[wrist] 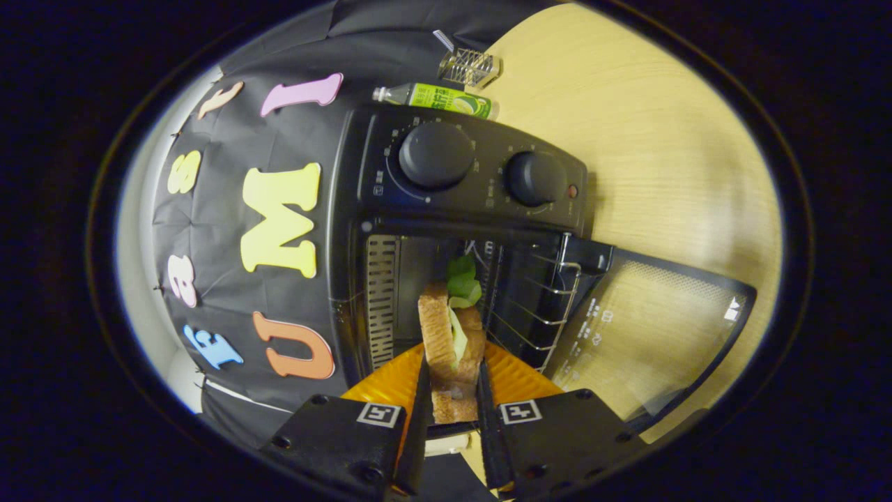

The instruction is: Open the toaster oven, put the food inside, and close the toaster oven door.

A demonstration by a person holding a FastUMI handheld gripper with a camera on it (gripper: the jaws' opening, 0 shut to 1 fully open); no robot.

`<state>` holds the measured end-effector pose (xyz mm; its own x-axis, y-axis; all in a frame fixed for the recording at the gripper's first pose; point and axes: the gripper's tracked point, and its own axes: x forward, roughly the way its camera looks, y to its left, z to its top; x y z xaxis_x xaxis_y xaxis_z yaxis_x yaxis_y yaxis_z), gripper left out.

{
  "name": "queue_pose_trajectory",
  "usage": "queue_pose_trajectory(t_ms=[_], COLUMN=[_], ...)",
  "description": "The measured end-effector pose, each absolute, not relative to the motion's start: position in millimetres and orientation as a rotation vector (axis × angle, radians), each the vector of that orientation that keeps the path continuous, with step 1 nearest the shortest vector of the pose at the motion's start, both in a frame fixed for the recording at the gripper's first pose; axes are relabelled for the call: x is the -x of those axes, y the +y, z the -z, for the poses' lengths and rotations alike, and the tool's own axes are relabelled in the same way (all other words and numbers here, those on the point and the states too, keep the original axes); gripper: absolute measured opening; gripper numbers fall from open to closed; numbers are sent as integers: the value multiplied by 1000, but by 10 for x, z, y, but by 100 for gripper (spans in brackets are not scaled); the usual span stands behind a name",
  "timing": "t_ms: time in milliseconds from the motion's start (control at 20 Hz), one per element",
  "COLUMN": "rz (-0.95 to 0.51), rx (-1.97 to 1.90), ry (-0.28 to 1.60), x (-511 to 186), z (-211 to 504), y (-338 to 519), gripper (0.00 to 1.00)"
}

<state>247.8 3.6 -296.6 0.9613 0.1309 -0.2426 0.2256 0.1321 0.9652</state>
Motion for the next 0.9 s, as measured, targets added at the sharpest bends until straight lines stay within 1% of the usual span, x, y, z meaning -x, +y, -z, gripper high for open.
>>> queue_pose_trajectory(t_ms=[50,100,150,250,450,650,900], rz=[58,45,39,31,5,-15,-88], rx=[-1424,-1411,-1385,-1317,-1062,-833,-577], ry=[323,333,354,410,578,663,720], x=[-2474,-2492,-2486,-2467,-2309,-2019,-1587], z=[2962,2905,2892,2884,2966,2950,2855], y=[97,151,195,301,449,490,547], gripper=[40,49,53,70,86,86,88])
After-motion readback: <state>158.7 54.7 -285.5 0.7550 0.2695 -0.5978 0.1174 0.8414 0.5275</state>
